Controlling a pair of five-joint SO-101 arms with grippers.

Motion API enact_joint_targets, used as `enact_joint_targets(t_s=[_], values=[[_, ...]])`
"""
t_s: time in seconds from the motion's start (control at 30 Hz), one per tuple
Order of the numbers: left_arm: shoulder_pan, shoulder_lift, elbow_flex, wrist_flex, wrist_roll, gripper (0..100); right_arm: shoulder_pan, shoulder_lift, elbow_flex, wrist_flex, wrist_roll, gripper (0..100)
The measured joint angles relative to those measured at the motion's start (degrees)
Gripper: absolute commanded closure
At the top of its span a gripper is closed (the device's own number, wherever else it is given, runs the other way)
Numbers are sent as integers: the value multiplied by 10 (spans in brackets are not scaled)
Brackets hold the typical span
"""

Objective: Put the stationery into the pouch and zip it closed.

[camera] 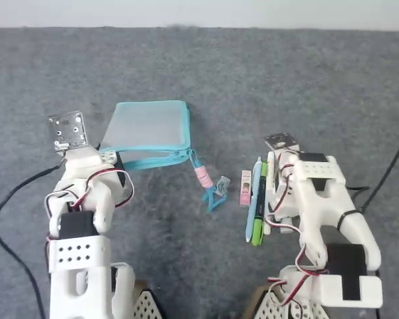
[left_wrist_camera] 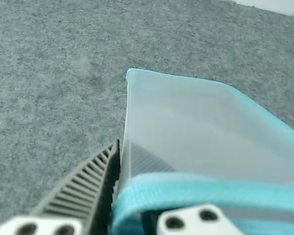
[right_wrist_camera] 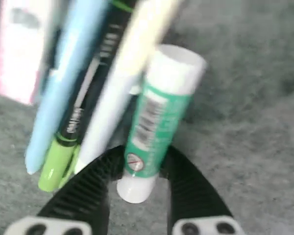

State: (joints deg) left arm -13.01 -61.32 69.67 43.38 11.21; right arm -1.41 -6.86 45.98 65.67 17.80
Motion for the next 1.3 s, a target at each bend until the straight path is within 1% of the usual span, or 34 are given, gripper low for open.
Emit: enact_joint_targets(t_s=[0.13,0.27,0.3,0.4,0.47,0.57,0.67,0.77,0.9,0.97,1.1,1.3], values=[[15,-1,35,-40,0,988,25,-20,-32,40,18,991],[38,-1,60,-80,0,988,16,-111,-84,114,27,991],[41,-1,61,-84,0,988,3,-138,-98,135,27,991],[49,-1,61,-84,0,988,-69,-221,-147,194,28,991],[50,-1,61,-84,1,988,-130,-256,-180,227,25,991],[50,-1,61,-84,5,988,-224,-264,-231,261,21,991],[50,-1,61,-84,5,988,-299,-262,-269,275,21,991],[50,-1,61,-84,5,988,-352,-241,-302,280,21,991],[58,-1,83,-114,5,988,-380,-178,-348,298,21,991],[73,-1,96,-136,5,988,-386,-133,-382,316,18,991],[106,-1,98,-147,5,988,-385,-33,-454,348,14,991],[119,0,98,-147,5,988,-387,45,-506,349,-8,991]])
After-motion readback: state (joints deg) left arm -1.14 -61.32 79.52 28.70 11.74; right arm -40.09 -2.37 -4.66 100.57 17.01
